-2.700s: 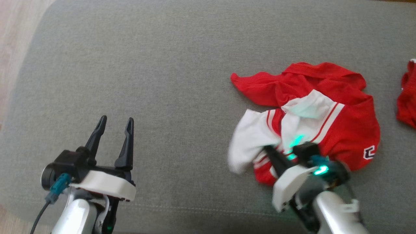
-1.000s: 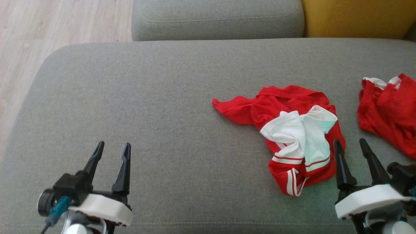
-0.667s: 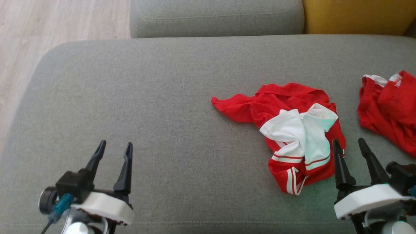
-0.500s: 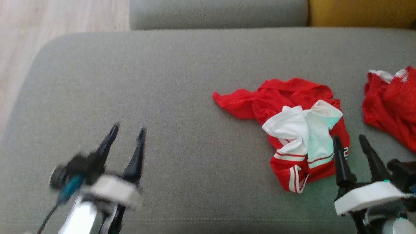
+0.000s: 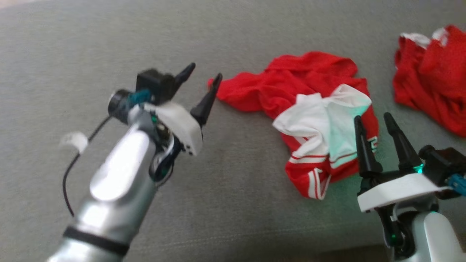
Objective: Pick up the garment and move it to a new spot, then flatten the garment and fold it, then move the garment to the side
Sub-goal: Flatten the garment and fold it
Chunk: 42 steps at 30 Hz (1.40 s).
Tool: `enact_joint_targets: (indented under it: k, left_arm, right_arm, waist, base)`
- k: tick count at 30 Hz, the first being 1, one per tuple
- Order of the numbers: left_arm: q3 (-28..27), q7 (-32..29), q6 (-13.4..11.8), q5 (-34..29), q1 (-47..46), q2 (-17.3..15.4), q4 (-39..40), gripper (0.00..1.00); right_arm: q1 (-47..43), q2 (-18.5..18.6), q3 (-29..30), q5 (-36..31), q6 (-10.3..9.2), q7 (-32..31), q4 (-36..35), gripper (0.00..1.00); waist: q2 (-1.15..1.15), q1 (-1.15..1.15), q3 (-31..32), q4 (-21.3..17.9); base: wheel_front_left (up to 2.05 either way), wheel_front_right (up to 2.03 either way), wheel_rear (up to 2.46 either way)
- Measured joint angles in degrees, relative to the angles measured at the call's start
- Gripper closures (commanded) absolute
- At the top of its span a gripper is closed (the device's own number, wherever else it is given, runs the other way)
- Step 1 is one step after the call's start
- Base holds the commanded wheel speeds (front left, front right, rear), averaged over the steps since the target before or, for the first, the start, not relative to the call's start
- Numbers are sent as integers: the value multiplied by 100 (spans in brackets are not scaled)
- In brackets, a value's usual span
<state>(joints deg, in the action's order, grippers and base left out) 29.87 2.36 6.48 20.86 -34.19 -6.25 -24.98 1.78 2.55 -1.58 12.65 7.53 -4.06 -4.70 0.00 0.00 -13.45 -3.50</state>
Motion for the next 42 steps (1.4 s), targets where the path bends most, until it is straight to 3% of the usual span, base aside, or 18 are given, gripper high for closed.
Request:
enact_joint_targets:
  k: [10,15,16,17,21,27,36,42]
  left_arm:
    - [410,-446,65,202,-1185,127,-2487,0]
    - [630,-772,88,361,-1494,210,-3103,3]
    - [708,-840,101,382,-1561,223,-3169,56]
    - [786,-865,101,421,-1596,230,-3211,100]
    - [1012,-766,105,553,-1602,272,-3322,100]
    - [861,-297,55,705,-1608,216,-3613,100]
    - [434,453,30,1074,-1161,-506,-3617,100]
    - [35,900,-205,1469,-391,-822,-3116,100]
  right_arm:
    - [145,0,-209,199,0,256,254,0]
    - [146,0,-178,223,0,313,354,0]
    - [146,0,-179,224,0,314,368,0]
    - [146,0,-180,236,0,315,379,0]
    - [147,0,-189,299,0,359,412,0]
    - [143,0,-102,300,0,356,419,0]
    - [138,0,14,300,0,304,411,0]
    - [124,0,85,298,0,227,409,0]
  waist:
    - [0,1,-473,-648]
    - [0,0,-515,-745]
    - [0,0,-501,-746]
    - [0,0,-486,-748]
    - [0,0,-425,-742]
    - [0,0,-413,-575]
    - [0,0,-396,-200]
    - [0,0,-356,76]
  base:
    - [0,0,0]
    - [0,0,0]
    - [0,0,0]
    - [0,0,0]
    - [0,0,0]
    - [0,0,0]
    - [0,0,0]
    - [0,0,0]
